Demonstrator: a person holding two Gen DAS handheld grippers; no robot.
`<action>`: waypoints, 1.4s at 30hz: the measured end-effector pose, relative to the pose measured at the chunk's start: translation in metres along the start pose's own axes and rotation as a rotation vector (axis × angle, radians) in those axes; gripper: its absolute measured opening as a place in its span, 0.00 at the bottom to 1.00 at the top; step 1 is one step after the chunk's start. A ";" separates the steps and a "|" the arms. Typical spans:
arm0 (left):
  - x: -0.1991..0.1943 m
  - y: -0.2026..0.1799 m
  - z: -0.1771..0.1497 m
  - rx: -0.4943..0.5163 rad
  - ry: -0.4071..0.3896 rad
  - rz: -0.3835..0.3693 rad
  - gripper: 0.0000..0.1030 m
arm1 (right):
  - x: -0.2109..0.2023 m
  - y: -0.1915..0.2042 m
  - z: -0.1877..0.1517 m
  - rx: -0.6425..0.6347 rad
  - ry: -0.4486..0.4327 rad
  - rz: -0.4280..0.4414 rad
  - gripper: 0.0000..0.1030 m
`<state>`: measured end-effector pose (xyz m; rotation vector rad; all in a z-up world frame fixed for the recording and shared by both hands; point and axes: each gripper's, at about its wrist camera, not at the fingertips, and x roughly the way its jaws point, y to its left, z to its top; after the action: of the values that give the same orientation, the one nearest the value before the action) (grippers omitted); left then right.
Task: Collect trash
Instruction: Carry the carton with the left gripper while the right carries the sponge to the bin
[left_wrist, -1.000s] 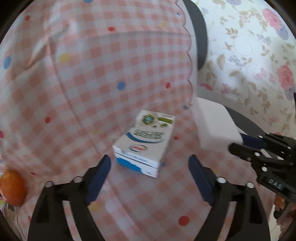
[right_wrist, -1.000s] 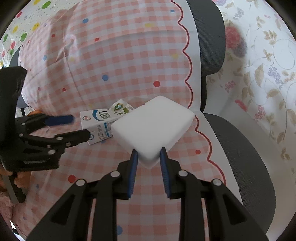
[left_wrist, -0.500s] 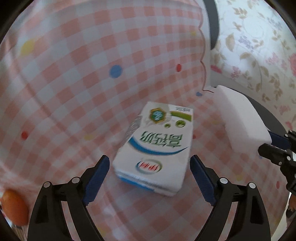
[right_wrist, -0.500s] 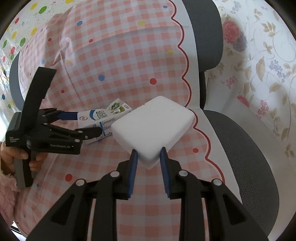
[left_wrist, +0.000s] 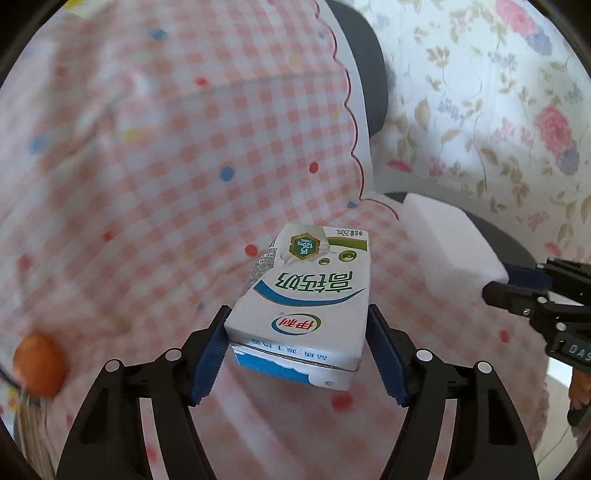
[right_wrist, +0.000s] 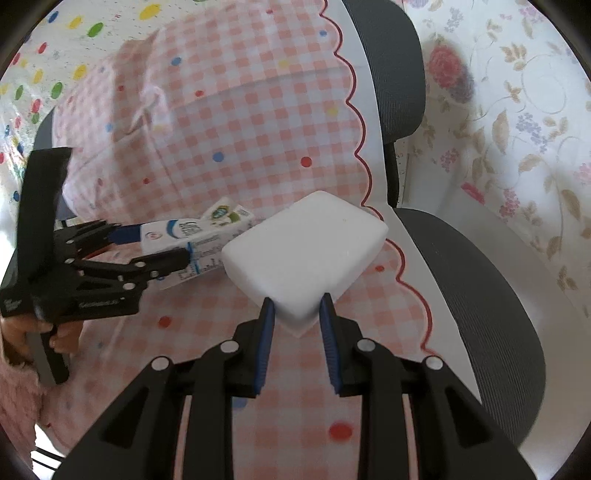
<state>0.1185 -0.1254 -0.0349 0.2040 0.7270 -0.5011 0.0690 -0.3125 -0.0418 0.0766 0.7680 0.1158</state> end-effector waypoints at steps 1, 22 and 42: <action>-0.010 -0.001 -0.005 -0.012 -0.009 0.008 0.69 | -0.007 0.004 -0.005 -0.003 -0.002 0.000 0.24; -0.146 -0.079 -0.115 -0.109 -0.127 -0.029 0.69 | -0.134 0.050 -0.105 -0.026 -0.027 -0.077 0.24; -0.113 -0.229 -0.133 0.085 -0.003 -0.350 0.70 | -0.220 -0.033 -0.224 0.152 0.087 -0.309 0.25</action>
<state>-0.1466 -0.2360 -0.0575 0.1555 0.7420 -0.8668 -0.2411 -0.3686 -0.0548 0.0968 0.8665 -0.2347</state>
